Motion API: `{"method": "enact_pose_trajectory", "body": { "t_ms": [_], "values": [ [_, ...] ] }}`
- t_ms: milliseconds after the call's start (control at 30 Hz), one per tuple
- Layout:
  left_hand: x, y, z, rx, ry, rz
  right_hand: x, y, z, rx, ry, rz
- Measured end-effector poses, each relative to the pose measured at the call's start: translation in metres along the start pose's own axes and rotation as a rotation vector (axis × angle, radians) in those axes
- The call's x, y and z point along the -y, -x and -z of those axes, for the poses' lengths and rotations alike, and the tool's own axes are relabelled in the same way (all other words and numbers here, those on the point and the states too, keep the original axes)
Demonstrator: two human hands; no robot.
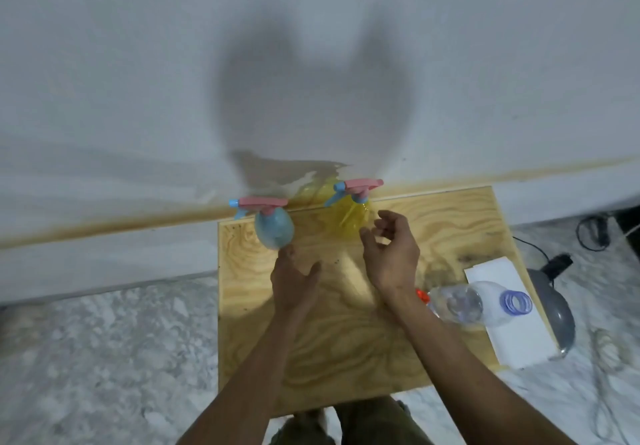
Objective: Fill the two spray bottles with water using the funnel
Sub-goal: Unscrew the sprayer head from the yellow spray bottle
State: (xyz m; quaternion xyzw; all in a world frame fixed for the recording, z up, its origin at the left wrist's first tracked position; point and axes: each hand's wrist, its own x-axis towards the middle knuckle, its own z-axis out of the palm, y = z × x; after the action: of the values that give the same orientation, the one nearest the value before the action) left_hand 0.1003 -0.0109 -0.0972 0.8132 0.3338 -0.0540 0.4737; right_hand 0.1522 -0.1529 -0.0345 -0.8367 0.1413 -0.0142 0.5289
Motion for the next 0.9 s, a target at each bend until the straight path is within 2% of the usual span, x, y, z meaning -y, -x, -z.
{"method": "enact_pose_trajectory", "body": {
  "t_ms": [167,333,533,900],
  "values": [
    [-0.039,-0.001,-0.033,0.072,0.097,-0.115,-0.004,-0.040,0.001,0.060,0.037,-0.033],
    [-0.062,-0.026,-0.058,-0.007,0.030,-0.215,-0.006,-0.059,-0.010,0.163,0.016,-0.070],
    [-0.074,-0.032,-0.065,0.011,0.127,-0.171,-0.012,-0.071,-0.015,0.168,-0.035,-0.059],
    [-0.065,0.036,-0.042,-0.039,0.252,-0.372,0.004,-0.042,0.012,0.195,-0.171,-0.061]
  ]
}}
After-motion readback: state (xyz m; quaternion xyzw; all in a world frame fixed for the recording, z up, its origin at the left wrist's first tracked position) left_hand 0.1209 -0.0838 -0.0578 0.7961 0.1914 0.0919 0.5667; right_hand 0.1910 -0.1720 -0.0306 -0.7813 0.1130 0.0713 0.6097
